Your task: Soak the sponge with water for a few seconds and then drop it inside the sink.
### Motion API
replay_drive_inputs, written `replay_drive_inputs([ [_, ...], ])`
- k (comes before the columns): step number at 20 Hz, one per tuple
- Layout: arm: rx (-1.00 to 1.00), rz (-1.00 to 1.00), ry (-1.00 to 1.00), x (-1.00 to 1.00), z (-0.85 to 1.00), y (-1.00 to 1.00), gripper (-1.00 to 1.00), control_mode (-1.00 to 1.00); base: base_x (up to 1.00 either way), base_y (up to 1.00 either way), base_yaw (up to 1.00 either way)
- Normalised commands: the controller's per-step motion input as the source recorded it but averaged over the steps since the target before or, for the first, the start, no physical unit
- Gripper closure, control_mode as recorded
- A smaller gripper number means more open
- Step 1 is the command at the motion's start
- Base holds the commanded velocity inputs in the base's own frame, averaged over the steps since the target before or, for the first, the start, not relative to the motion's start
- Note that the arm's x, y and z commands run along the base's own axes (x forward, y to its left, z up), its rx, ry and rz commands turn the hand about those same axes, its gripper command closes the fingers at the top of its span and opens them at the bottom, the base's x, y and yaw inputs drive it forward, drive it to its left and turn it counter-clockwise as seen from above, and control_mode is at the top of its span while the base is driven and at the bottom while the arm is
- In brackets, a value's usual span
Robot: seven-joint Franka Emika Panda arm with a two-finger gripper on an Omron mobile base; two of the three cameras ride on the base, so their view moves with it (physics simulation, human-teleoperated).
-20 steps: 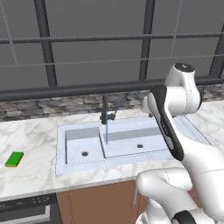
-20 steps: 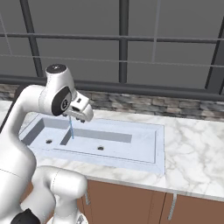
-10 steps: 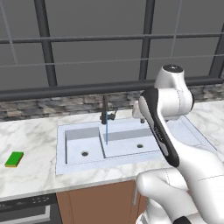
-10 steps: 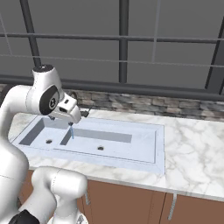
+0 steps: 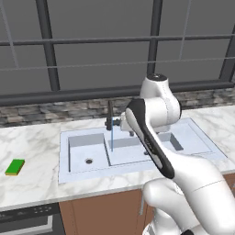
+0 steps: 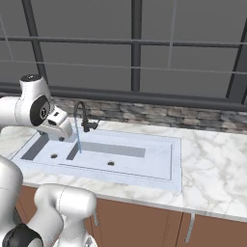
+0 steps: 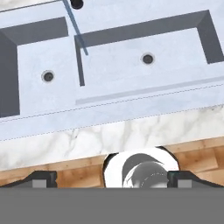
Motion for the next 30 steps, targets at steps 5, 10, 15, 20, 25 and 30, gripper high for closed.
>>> replay_drive_inputs([
  [5,0.0,0.0,0.0,0.0,-0.47,0.6,-1.0,-1.0,0.0,0.0,0.0],
  [10,0.0,0.0,-0.05,0.03,-0.42,0.54,-1.0,-1.0,0.0,0.0,0.0],
  [15,0.0,0.0,-0.05,0.27,-0.19,0.45,-1.0,-1.0,0.0,0.0,0.0],
  [20,0.01,0.0,0.0,0.49,-0.01,0.3,-1.0,-1.0,0.0,0.0,0.0],
  [25,0.0,0.0,0.01,0.45,0.0,0.28,-1.0,-1.0,0.0,0.0,0.0],
  [30,0.0,0.0,0.03,0.16,0.0,0.33,-1.0,-1.0,0.0,0.0,0.0],
])
